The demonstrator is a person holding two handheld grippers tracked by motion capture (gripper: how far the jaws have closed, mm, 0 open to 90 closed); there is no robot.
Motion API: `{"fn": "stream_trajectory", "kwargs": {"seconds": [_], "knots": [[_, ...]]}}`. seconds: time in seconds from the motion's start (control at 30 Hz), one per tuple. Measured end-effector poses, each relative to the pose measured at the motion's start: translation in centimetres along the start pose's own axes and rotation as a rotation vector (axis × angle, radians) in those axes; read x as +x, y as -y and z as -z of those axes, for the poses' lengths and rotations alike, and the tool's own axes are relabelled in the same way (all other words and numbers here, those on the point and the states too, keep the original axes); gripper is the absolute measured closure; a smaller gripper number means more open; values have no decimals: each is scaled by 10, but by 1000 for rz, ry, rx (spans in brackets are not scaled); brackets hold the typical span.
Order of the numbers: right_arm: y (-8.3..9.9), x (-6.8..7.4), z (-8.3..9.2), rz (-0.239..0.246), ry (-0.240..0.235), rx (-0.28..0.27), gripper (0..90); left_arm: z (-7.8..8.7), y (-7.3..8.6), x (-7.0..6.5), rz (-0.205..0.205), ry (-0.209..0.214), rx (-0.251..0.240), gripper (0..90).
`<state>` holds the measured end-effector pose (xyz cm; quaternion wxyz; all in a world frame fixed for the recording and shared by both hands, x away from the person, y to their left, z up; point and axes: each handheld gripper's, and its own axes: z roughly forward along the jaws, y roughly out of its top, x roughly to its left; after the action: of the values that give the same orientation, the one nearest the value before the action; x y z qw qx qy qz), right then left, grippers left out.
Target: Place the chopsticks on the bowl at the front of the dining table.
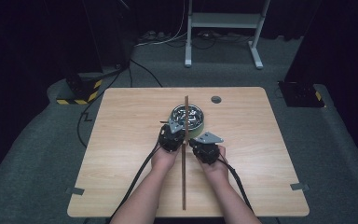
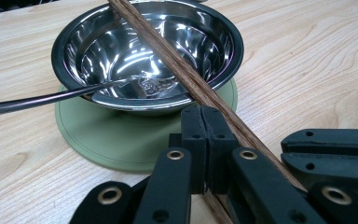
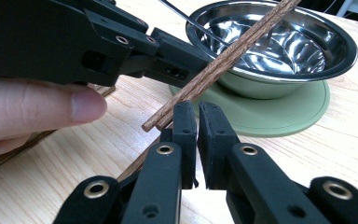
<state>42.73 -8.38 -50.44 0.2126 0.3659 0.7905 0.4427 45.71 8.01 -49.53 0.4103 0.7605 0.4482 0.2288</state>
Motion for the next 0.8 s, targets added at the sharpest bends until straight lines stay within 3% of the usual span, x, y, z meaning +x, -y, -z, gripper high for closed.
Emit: {"fn": "stream_trajectory", "kwargs": {"seconds": [0.2,0.4,0.8], "knots": [[1,-2,2,-2,11,-10,840,7,-2,0,-4,-8,2,849],[2,-7,5,-26,29,-19,832,21,1,-5,-3,-11,-12,753],[5,-8,6,-31,53,-11,822,48,23,-23,-9,1,-14,761]]}}
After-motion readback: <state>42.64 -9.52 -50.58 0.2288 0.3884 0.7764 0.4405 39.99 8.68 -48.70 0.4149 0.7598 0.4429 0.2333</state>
